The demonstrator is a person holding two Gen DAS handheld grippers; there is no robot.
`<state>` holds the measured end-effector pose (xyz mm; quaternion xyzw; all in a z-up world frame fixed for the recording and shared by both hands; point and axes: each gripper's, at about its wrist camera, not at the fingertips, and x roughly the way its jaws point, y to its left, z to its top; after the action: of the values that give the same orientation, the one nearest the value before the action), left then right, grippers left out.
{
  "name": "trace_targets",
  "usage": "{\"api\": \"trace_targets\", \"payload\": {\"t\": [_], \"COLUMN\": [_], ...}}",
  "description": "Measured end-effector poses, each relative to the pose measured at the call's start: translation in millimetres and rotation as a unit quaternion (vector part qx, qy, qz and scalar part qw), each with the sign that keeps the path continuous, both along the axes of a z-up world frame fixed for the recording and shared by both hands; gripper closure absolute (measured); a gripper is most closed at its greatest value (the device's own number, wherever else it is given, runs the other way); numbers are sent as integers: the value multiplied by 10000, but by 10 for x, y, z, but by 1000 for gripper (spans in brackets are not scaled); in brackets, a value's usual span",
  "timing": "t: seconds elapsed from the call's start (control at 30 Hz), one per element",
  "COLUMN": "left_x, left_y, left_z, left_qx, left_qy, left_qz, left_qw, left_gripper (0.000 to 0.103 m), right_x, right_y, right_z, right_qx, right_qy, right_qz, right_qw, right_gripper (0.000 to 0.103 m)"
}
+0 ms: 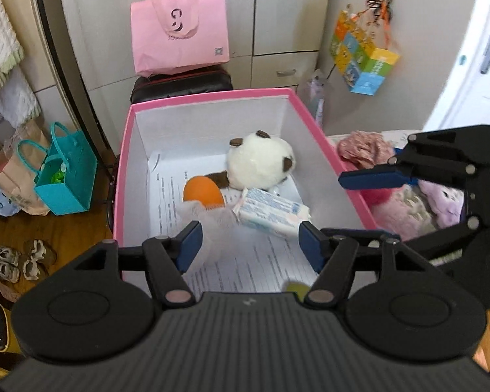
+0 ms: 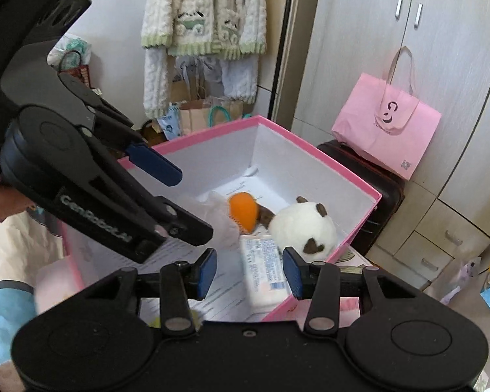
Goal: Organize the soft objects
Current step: 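Open both grippers to drop the sponge and tissue pack into the box, then move both grippers back toward the purple plush doll on the bed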
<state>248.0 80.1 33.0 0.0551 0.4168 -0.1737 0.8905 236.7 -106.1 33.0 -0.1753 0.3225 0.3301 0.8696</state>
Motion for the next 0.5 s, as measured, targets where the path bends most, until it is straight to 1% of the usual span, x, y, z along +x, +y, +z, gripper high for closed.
{"api": "trace_targets", "payload": {"t": [0.1,0.2,0.3,0.37,0.5], "left_x": [-222,-453,-685,-839,-1062], "left_y": [10,4,-2,-2,-3], "left_z": [106,193,304,382,463], "left_qx": [69,101,223,266,277], "left_qy": [-102,-50,-178,-304,-332], "left_qz": [-124,-315,-429,-488,-683], "left_qw": [9998,9994,9987,9980,9967], "left_gripper": [38,38,37,33,30], "right_x": [-179,-360,-534,-653,-906], "right_y": [-22,-37,-64,-91,-152], "right_z": [92,177,292,370,508], "right_qx": [21,16,60,94,150], "right_qy": [-92,-154,-229,-284,-388], "right_qz": [4,15,58,104,170], "right_qw": [10000,9999,9997,9995,9990], "right_gripper": [51,50,50,43,37]}}
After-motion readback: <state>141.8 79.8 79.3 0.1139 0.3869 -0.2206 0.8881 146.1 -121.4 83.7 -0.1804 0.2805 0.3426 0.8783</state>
